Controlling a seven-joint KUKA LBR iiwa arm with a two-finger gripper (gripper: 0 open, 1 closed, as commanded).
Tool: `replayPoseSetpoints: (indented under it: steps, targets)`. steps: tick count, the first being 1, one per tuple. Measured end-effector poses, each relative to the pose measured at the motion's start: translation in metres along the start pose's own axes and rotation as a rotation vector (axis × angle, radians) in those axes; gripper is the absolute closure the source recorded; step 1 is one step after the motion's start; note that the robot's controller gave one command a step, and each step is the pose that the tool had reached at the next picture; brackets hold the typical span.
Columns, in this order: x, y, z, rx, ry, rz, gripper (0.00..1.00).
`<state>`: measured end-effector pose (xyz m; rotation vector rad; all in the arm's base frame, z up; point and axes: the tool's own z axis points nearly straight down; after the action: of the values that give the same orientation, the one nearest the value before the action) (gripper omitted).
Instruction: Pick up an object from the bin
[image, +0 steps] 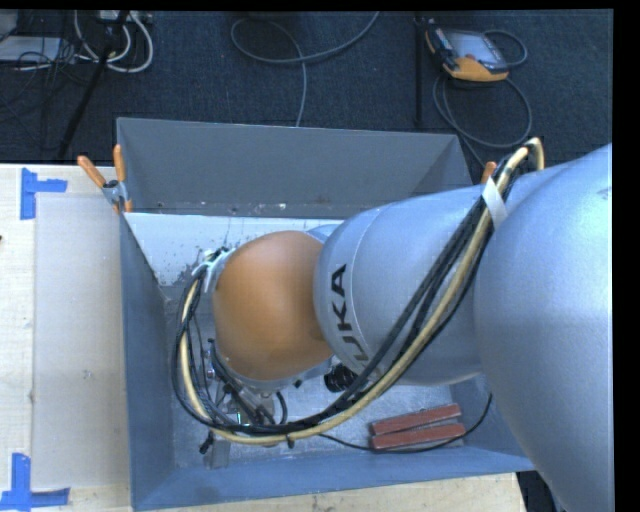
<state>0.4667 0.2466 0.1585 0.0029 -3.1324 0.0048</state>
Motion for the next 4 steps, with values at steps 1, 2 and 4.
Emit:
replayPoseSetpoints:
  steps: [1, 2, 4]
  targets:
    - [-0.045, -0.064, 0.08, 0.001, -0.004, -0.218, 0.0]
    - [-0.102, -0.083, 0.017, -0.002, -0.02, -0.207, 0.0]
    - [-0.143, -0.235, 0.088, -0.001, -0.008, -0.56, 0.0]
